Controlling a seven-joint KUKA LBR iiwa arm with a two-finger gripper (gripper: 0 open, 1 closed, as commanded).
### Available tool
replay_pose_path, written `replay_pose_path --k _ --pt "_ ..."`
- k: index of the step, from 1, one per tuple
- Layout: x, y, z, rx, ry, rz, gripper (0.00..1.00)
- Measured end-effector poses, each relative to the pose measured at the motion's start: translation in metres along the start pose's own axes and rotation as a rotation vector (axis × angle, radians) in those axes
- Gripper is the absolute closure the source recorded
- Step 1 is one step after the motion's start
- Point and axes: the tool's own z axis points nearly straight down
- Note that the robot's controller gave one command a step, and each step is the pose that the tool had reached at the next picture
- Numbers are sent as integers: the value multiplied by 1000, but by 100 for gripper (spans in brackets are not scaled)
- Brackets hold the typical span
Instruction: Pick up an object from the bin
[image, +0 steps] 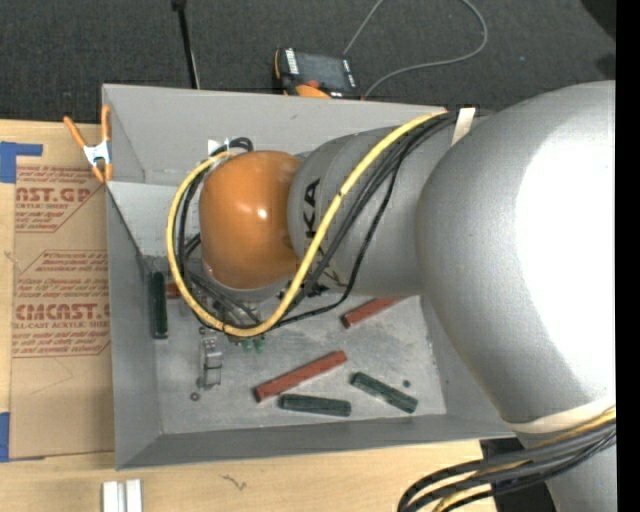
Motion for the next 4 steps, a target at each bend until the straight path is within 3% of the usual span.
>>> replay_pose_path --k 1,2,3,4 --pt "-13 -76 -33 2 -9 49 0" --pt "45 -108 66 1 7 108 0" --pt "41 -106 62 -2 -2 105 100" --pt "17 -76 -72 -3 -14 77 100"
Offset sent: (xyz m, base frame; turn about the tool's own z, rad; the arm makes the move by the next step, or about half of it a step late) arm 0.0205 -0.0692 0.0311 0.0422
